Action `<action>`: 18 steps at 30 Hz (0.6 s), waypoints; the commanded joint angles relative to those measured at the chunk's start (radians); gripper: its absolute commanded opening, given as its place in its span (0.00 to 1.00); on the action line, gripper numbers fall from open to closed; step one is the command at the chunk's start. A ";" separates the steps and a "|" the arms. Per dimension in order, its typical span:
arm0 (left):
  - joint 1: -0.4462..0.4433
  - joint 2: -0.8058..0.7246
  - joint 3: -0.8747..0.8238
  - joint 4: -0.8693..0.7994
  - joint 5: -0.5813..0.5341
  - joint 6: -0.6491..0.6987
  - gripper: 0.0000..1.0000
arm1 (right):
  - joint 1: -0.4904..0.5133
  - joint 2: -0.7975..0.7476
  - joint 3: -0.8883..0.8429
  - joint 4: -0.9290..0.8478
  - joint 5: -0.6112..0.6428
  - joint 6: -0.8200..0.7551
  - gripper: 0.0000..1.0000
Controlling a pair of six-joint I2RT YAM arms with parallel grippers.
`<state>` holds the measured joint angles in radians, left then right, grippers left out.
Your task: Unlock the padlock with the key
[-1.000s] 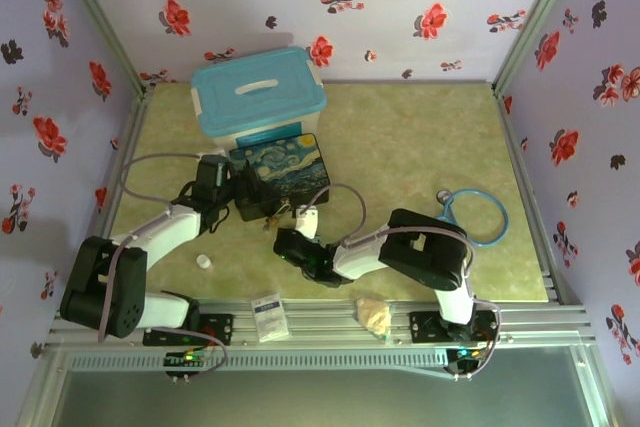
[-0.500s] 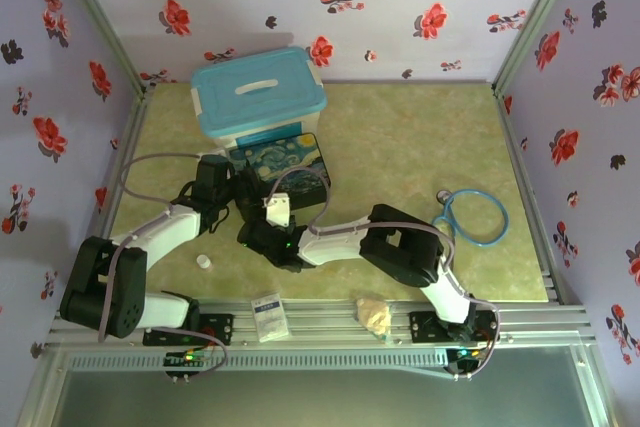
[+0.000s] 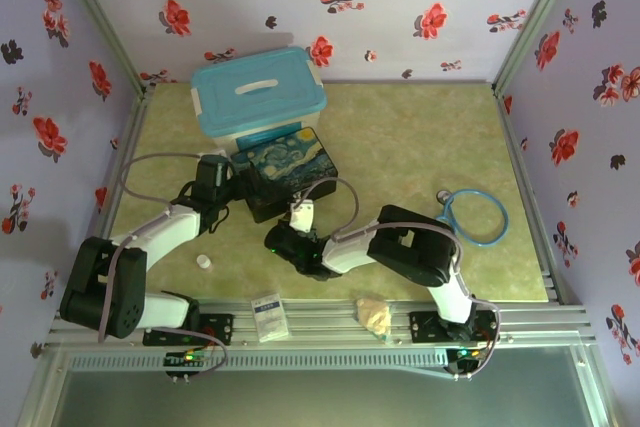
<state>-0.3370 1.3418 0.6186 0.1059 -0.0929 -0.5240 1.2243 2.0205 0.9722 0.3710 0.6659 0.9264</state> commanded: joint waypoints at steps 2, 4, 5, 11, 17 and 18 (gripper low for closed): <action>0.013 0.024 -0.006 0.009 -0.001 0.030 0.76 | -0.012 -0.077 -0.091 -0.024 0.038 -0.007 0.20; 0.013 0.031 -0.006 0.014 -0.001 0.030 0.76 | -0.009 -0.121 -0.155 0.032 0.030 0.003 0.21; 0.013 0.034 -0.008 0.018 -0.001 0.030 0.76 | -0.009 -0.136 -0.179 0.048 0.015 0.009 0.21; 0.015 0.067 0.005 0.030 -0.001 0.031 0.75 | -0.002 -0.197 -0.275 0.098 -0.038 0.026 0.19; 0.014 0.092 0.009 0.047 0.012 0.028 0.73 | -0.015 -0.216 -0.343 0.154 -0.077 0.020 0.16; 0.015 0.097 0.010 0.050 0.015 0.026 0.73 | -0.026 -0.219 -0.358 0.175 -0.089 0.013 0.13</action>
<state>-0.3336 1.4025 0.6266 0.1928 -0.0727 -0.5194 1.2160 1.8160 0.6617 0.5163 0.6041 0.9401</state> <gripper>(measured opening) 0.736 0.148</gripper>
